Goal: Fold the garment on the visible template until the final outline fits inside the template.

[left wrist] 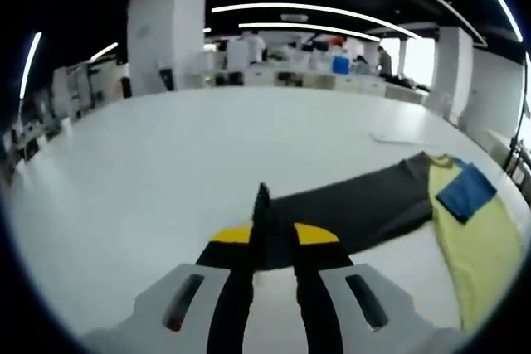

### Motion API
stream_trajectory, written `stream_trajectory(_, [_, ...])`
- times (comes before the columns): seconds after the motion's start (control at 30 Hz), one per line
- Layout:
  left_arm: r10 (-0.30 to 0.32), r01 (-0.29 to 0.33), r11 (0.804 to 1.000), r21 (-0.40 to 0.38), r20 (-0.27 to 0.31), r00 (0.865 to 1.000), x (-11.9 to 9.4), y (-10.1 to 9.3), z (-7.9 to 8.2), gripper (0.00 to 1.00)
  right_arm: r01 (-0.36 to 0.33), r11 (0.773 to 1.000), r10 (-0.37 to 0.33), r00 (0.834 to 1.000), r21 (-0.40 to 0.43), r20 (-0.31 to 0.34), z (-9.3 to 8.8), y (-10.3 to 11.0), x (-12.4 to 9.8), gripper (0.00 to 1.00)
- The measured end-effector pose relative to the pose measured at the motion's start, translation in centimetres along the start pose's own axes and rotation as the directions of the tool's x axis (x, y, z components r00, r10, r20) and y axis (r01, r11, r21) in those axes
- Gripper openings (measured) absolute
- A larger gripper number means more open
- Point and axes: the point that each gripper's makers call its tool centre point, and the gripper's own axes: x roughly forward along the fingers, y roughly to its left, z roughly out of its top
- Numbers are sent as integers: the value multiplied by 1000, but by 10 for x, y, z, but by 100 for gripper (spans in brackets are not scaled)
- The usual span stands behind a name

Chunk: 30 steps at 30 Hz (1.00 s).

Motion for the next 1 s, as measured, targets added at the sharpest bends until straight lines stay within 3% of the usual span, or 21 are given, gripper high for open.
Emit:
stream_trajectory(0.17, [-1, 1, 1000, 25, 11, 1000, -4, -4, 1, 30, -6, 1000, 6, 1000, 24, 3, 0, 2, 3, 100])
stream_trajectory(0.3, [30, -30, 999, 22, -6, 1000, 1, 4, -1, 35, -10, 1000, 10, 1000, 12, -13, -3, 4, 3, 100])
stream_trajectory(0.47, [102, -103, 995, -6, -56, 993, 1, 14, -13, 29, -2, 1000, 3, 1000, 18, -18, -5, -1, 2, 100])
stream_trajectory(0.63, [128, -131, 991, -34, -77, 989, 11, 29, -22, 28, 2, 1000, -1, 1000, 30, -20, -5, -1, 1, 100])
stream_trajectory(0.73, [129, -135, 988, -79, -80, 988, 19, 36, -23, 28, -1, 999, 2, 1000, 35, -27, -7, 1, 2, 100])
stream_trajectory(0.8, [126, -140, 979, -148, -103, 987, 25, 38, -27, 26, -1, 999, 2, 1000, 39, -31, -9, 1, 3, 100])
stream_trajectory(1.0, [152, -167, 978, -126, -121, 981, 36, 47, -27, 24, -18, 998, 19, 1000, 52, -19, -8, 7, 5, 99])
